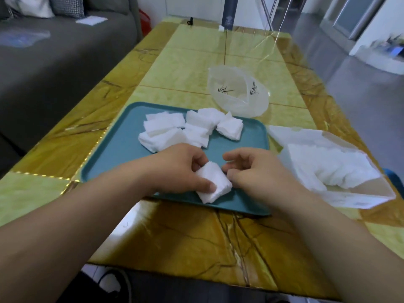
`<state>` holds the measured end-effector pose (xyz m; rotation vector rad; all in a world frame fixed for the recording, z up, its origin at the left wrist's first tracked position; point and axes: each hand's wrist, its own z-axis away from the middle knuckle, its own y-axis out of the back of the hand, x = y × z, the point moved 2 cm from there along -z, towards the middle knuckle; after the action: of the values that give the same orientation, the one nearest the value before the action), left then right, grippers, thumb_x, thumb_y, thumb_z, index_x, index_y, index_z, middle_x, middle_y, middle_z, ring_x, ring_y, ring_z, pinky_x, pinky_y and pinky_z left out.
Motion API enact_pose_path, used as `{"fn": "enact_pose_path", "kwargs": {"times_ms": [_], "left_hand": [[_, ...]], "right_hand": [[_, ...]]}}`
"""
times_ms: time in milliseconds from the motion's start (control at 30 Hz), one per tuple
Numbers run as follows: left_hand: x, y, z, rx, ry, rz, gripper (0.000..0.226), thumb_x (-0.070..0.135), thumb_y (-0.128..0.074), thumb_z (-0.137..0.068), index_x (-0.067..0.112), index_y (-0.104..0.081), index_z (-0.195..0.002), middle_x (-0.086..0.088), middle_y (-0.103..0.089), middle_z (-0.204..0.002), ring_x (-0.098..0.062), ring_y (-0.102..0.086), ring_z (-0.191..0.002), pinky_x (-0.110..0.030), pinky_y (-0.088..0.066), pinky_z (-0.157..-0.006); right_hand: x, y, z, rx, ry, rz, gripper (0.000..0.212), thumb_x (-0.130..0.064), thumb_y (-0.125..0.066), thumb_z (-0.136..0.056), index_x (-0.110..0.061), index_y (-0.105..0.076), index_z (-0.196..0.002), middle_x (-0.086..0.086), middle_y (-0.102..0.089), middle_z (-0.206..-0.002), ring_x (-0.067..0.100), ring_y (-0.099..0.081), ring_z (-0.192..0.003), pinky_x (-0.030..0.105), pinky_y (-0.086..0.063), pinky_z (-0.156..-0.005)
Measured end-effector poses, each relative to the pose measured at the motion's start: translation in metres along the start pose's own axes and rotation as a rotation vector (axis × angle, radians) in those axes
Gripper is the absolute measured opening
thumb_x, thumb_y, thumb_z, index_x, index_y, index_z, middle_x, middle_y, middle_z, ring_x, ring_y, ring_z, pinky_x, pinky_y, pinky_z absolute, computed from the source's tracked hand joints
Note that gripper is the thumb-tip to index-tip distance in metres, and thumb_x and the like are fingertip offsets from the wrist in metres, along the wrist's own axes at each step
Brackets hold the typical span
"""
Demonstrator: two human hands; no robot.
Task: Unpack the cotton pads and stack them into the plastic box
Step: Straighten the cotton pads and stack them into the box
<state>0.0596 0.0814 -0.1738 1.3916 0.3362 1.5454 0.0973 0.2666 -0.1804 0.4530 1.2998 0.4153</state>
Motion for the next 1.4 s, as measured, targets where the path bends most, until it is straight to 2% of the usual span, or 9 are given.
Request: {"fn": "enact_pose_path", "kwargs": {"times_ms": [167,300,433,567,700,833,967,1133,1400], "left_hand": [[-0.004,0.001,-0.004,0.054,-0.038,0.248,0.031,0.032,-0.092,-0.073,0.025,-0.07,-0.092,0.007,-0.075,-0.085,-0.006,-0.069,-0.076,-0.02,-0.054,-0.065],[-0.008,0.006,-0.006,0.104,-0.072,0.534,0.032,0.017,-0.091,-0.076,0.014,-0.069,-0.099,-0.008,-0.08,-0.096,-0.033,-0.074,-0.099,-0.051,-0.058,-0.093],[-0.009,0.001,-0.008,0.134,-0.068,0.665,0.034,0.007,-0.088,-0.078,0.008,-0.066,-0.103,-0.014,-0.079,-0.097,-0.036,-0.074,-0.099,-0.05,-0.06,-0.092],[-0.008,-0.002,-0.01,0.186,-0.105,0.35,0.031,0.026,-0.091,-0.071,0.028,-0.067,-0.091,0.006,-0.074,-0.085,-0.014,-0.071,-0.078,-0.031,-0.057,-0.069],[-0.005,-0.003,-0.01,0.193,-0.11,0.2,0.029,0.041,-0.087,-0.075,0.037,-0.068,-0.096,0.009,-0.069,-0.075,0.001,-0.058,-0.059,-0.015,-0.041,-0.055],[-0.004,-0.004,-0.009,0.153,-0.108,0.221,0.024,0.037,-0.084,-0.081,0.033,-0.069,-0.099,0.006,-0.073,-0.07,0.003,-0.058,-0.054,-0.015,-0.039,-0.053],[-0.002,-0.006,-0.011,0.178,-0.098,0.262,0.027,0.035,-0.085,-0.081,0.032,-0.068,-0.101,0.008,-0.069,-0.066,0.003,-0.056,-0.053,-0.012,-0.036,-0.05],[-0.003,-0.004,-0.009,0.161,-0.113,0.268,0.025,0.034,-0.082,-0.085,0.033,-0.069,-0.106,0.005,-0.069,-0.062,-0.003,-0.059,-0.052,-0.013,-0.039,-0.048],[-0.005,-0.005,-0.01,0.161,-0.099,0.273,0.026,0.034,-0.086,-0.081,0.034,-0.07,-0.101,0.01,-0.066,-0.056,-0.003,-0.063,-0.05,-0.015,-0.043,-0.048]], "right_hand": [[-0.003,-0.004,-0.005,-0.053,-0.028,-0.12,0.041,0.005,-0.064,-0.085,-0.021,-0.073,-0.114,0.001,-0.078,-0.09,0.019,-0.075,-0.089,0.042,-0.062,-0.092],[-0.012,0.0,-0.004,-0.171,-0.051,-0.406,0.042,0.007,-0.059,-0.082,-0.016,-0.077,-0.112,0.008,-0.08,-0.101,0.025,-0.077,-0.095,0.043,-0.063,-0.089],[-0.01,0.0,-0.001,-0.159,0.107,-0.484,0.044,-0.003,-0.083,-0.073,-0.017,-0.074,-0.113,0.006,-0.081,-0.102,0.021,-0.076,-0.099,0.039,-0.061,-0.091],[-0.001,0.004,-0.004,0.072,0.218,-0.021,0.025,-0.012,-0.083,-0.083,-0.03,-0.075,-0.099,-0.014,-0.078,-0.092,0.001,-0.073,-0.087,0.016,-0.055,-0.081],[0.004,0.005,-0.007,0.079,0.218,0.133,0.035,-0.008,-0.074,-0.087,-0.039,-0.072,-0.104,-0.022,-0.073,-0.098,-0.006,-0.067,-0.093,0.004,-0.048,-0.08],[0.007,0.003,-0.006,0.118,0.135,-0.023,0.052,-0.001,-0.072,-0.088,-0.029,-0.065,-0.132,-0.013,-0.069,-0.12,0.0,-0.065,-0.113,0.014,-0.048,-0.101],[0.006,-0.004,-0.001,0.098,0.128,-0.108,0.056,0.003,-0.065,-0.093,-0.029,-0.062,-0.138,-0.018,-0.066,-0.118,-0.004,-0.064,-0.111,0.014,-0.05,-0.102],[0.006,-0.013,0.001,0.076,0.2,0.008,0.059,-0.007,-0.064,-0.095,-0.034,-0.056,-0.146,-0.011,-0.064,-0.138,0.004,-0.061,-0.126,0.03,-0.046,-0.114],[0.001,-0.013,0.002,0.099,0.236,0.112,0.046,-0.014,-0.069,-0.095,-0.026,-0.065,-0.139,-0.01,-0.069,-0.132,0.001,-0.063,-0.119,0.019,-0.046,-0.107]]}}
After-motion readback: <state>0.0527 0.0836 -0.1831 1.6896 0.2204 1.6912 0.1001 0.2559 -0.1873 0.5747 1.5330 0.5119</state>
